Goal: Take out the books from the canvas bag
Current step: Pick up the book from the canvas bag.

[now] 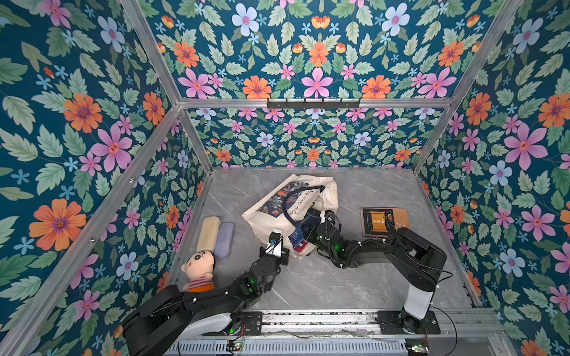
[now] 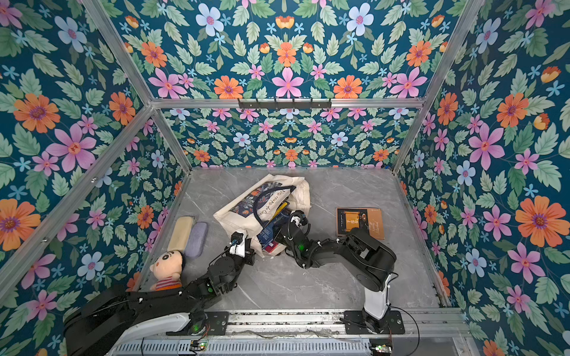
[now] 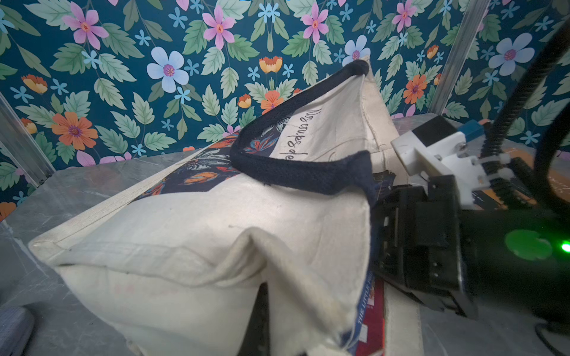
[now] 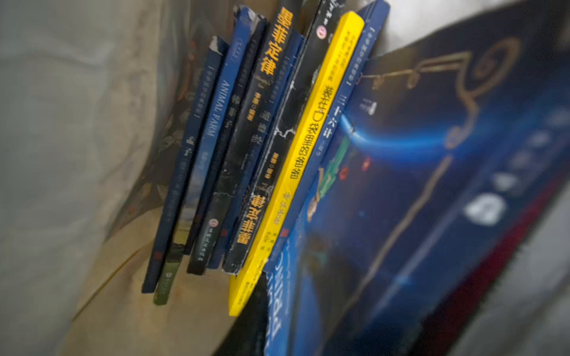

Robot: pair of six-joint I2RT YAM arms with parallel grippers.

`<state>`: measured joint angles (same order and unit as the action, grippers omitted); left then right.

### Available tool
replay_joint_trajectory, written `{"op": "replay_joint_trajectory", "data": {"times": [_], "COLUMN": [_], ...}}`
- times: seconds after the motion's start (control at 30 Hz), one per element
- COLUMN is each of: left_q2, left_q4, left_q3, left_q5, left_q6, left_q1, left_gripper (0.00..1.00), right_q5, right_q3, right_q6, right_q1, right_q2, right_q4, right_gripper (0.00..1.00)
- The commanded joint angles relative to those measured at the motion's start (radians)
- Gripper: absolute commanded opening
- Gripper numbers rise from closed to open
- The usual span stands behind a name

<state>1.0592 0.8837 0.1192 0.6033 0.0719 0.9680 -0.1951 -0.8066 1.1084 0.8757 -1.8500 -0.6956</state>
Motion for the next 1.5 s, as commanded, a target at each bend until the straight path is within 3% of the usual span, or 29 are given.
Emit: {"op": "replay_joint_trajectory", "data": {"times": [0.0,0.13,0.3,0.47,0.67,0.87,1.07,1.33,1.47], "left_q2": [-0.008,-0.043,-0.048,-0.054,-0.068,-0.085,-0.106,-0.108,-0.114], "left_q4": [-0.003,-0.071,-0.159,-0.184,-0.114,-0.045,-0.017,-0.024,-0.027], "left_q3": [-0.005,-0.009,0.021,0.011,-0.027,-0.056,-0.073,-0.07,-0.072], "left_q5": [0.038,0.12,0.264,0.293,0.308,0.32,0.328,0.328,0.327], "left_q6": [0.008,0.052,0.086,0.111,0.104,0.092,0.081,0.09,0.092], "left_q1": [-0.002,-0.003,-0.003,-0.003,-0.005,-0.005,-0.005,-0.005,-0.005], "left_gripper": [0.0,0.0,0.0,0.0,0.0,0.0,0.0,0.0,0.0], "right_q5": [-0.032,-0.056,-0.049,0.005,-0.002,-0.05,-0.096,-0.059,-0.096], "right_q3": [0.015,0.052,0.078,0.079,0.097,0.086,0.127,0.169,0.243], "right_q6": [0.016,0.018,-0.015,-0.04,-0.035,-0.049,-0.114,-0.155,-0.167], "right_q1": [0.004,0.006,0.011,0.012,0.03,0.066,0.083,0.082,0.083], "right_q2": [-0.003,0.001,-0.003,0.001,0.07,0.183,0.283,0.312,0.427], "right_q4": [-0.087,-0.12,-0.231,-0.295,-0.265,-0.077,-0.08,-0.158,-0.157], "right_gripper": [0.17,0.0,0.0,0.0,0.0,0.0,0.0,0.0,0.0]}}
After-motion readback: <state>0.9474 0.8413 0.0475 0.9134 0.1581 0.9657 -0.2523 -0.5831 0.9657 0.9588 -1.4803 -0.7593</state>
